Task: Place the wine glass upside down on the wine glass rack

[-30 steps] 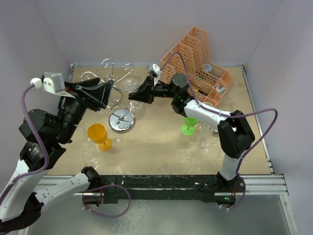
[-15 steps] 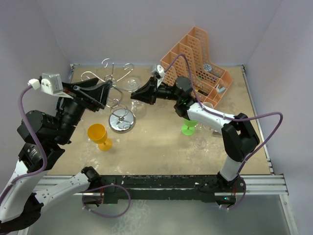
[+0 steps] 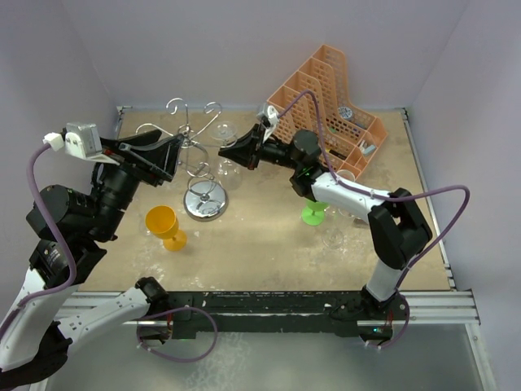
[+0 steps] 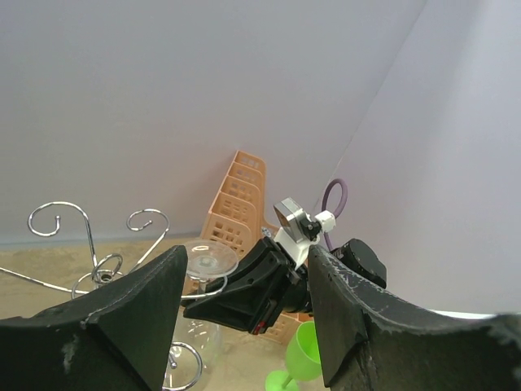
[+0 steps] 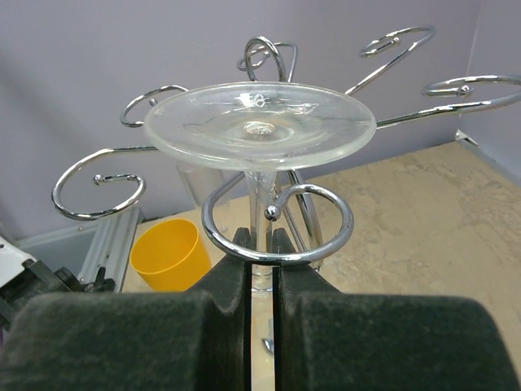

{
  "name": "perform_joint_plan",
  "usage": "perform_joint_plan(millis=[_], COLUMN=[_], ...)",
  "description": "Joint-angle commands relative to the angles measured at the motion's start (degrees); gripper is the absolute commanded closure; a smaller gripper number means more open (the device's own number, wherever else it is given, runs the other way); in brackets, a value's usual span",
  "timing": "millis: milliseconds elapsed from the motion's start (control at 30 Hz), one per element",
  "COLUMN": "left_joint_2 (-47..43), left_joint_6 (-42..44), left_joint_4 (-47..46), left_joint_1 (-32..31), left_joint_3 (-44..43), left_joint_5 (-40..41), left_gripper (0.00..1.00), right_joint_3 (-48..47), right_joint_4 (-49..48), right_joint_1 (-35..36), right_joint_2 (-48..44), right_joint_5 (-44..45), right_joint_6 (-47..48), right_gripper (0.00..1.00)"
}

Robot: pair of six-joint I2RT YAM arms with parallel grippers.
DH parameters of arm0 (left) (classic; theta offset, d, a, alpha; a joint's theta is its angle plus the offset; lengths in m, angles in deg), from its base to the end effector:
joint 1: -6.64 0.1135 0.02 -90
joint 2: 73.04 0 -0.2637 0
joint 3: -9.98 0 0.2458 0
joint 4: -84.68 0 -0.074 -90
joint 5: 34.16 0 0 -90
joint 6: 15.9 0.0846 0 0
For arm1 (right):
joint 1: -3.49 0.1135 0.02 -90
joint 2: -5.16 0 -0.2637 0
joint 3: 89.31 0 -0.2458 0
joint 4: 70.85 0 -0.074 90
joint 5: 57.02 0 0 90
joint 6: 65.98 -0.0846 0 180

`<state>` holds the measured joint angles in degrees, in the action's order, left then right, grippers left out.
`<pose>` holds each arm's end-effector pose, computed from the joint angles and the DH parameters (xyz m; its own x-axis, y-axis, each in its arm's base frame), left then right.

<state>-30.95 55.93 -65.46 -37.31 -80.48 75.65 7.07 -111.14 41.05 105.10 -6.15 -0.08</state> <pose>0.1158 -0.0718 0.5227 0.0857 -0.4901 -0.8674 0.4718 0.7868 -0.3979 0.3075 0.3038 0.3609 -0.0858 0.3336 -0.9388 -0.9804 0.1393 0.1391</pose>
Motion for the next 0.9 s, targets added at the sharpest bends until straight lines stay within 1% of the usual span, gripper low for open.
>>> perform_joint_plan(millis=[0,267,400,567,867], left_joint_2=[-0.4,-0.7,-0.7,-0.8,-0.4], left_joint_6=[1.4,1.5,1.5,1.5,1.6], left_joint_4=[-0.5,-0.4,-0.4,-0.3,-0.6], left_joint_1=[0.0,0.0,0.0,0.0,0.1], left_joint_3=[-0.1,0.2,0.2,0.1,0.0], left_joint_5=[0.5,0.8,0.8,0.8,0.7], left_gripper=[0.41,0.41,0.41,0.41,0.41], right_joint_3=[1.2,4.2,4.1,3.4,2.5], right_joint_4=[-7.4,-10.9,-11.0,-8.8,-7.8], right_joint_1=[-0.2,-0.1,-0.2,-0.2,-0.3], right_joint_2=[-4.0,-5.6,-5.8,-5.1,-3.3], right_joint_5=[3.6,1.0,3.1,6.9,7.5], right_joint_6=[-0.7,-0.5,-0.9,-1.0,-0.8], right_gripper=[1.00,1.00,1.00,1.00,1.00])
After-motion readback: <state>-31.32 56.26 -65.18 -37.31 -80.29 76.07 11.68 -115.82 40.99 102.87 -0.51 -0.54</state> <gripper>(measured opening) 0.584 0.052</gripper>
